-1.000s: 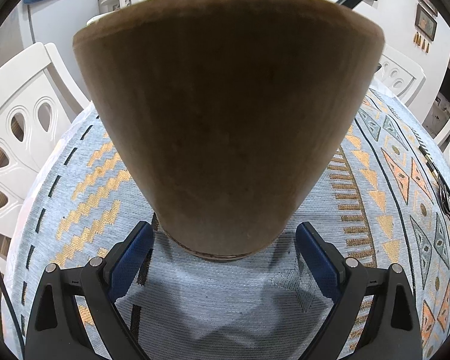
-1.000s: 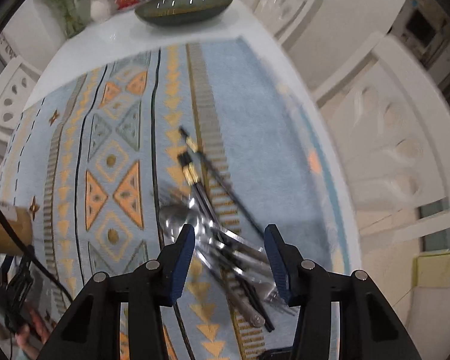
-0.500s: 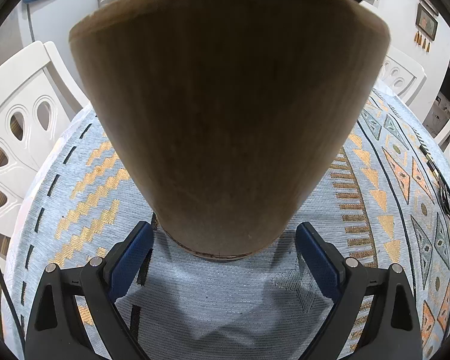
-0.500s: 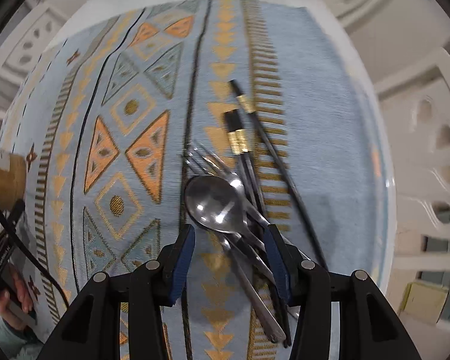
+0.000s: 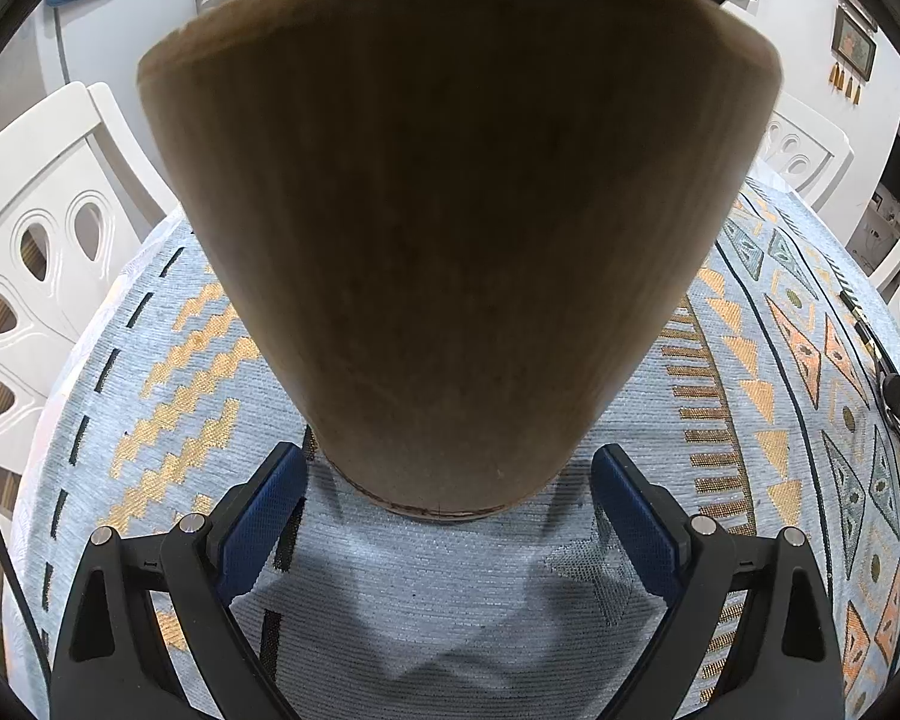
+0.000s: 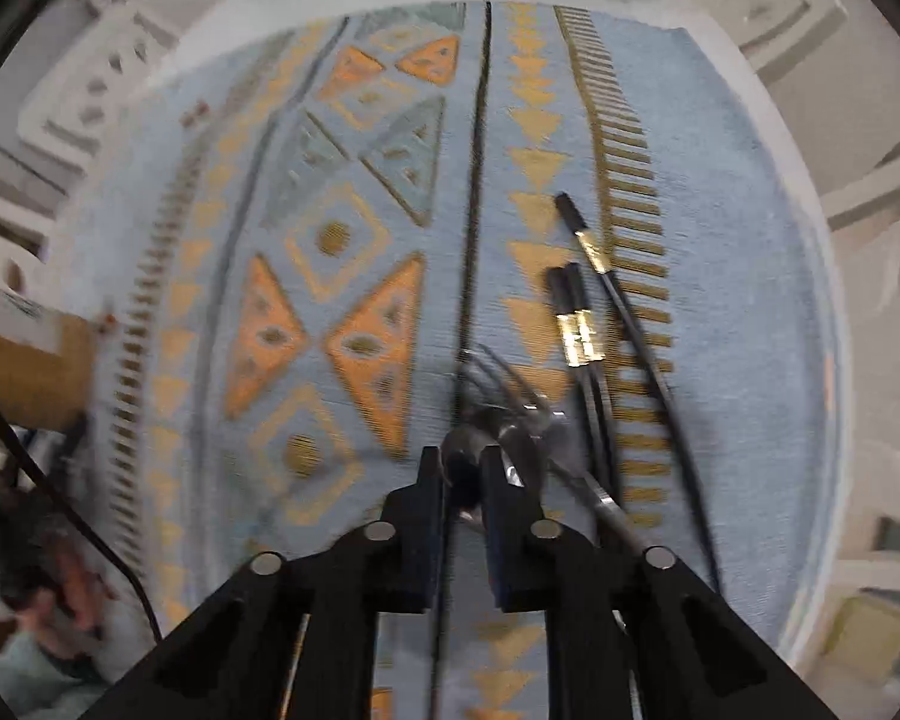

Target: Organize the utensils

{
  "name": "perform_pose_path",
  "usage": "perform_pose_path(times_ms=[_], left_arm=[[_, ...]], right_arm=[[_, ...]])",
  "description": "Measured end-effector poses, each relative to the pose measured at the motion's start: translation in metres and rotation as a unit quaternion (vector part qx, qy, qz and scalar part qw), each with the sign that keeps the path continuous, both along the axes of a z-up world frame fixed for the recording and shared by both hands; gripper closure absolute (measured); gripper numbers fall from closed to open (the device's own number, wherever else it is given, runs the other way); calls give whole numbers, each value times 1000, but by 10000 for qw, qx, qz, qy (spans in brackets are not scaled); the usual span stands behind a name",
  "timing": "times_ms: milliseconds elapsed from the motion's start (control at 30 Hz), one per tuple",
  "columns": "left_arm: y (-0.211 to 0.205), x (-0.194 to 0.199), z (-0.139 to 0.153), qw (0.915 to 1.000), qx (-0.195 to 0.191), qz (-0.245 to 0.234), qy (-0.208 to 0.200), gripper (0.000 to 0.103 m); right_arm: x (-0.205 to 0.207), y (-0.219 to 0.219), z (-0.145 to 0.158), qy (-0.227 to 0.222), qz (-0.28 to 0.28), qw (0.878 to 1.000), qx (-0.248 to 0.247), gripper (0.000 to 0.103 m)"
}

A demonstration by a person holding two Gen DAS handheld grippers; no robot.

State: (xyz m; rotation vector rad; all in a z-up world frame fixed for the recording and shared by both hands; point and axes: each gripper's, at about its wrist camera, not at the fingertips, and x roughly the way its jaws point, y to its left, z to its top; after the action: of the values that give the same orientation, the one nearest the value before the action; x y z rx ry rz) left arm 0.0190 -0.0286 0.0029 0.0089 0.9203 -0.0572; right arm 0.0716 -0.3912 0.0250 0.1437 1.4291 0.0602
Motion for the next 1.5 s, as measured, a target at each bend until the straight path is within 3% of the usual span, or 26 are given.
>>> perform_pose_path(times_ms=[200,367,533,567,767,867,1067,1167,1267,1433,1500], left_arm=[[-1,0,0,10000,-6,-1,1,7],[-1,0,0,10000,-6,0,-1,7],[-1,0,0,10000,-9,2,2,7],[-1,1,0,10000,-9,2,1,7],[-1,1,0,10000,-11,5,2,7],[0,1,-1,10000,-2,5,4,7],[-1,1,-1,10000,-1,7,7,7],[-1,1,-1,10000,-5,8,5,7],[-1,1,-1,10000,-4,9,6,7],[-1,1,-1,10000,-4,9,8,7],[-1,1,-1,10000,-9,9,6,7]], right_arm=[[-2,-8,3,3,-384,9987,343,92],[-4,-29,14,-36,-980,9897,1040,92],[3,-36,15,137,-1568,9581,2393,92],[6,-37,13,160,-1591,9582,2373,92],[8,-25,-11,588,-1154,9866,997,92],[4,-23,-24,786,-880,9894,849,92],[-5,3,-4,617,-45,9962,605,87],[-4,18,-5,675,537,9961,165,68],[-12,24,-3,659,1024,9920,-322,67],[-17,28,-8,650,1603,9834,-557,67],[-17,35,-20,713,1863,9775,-683,62]])
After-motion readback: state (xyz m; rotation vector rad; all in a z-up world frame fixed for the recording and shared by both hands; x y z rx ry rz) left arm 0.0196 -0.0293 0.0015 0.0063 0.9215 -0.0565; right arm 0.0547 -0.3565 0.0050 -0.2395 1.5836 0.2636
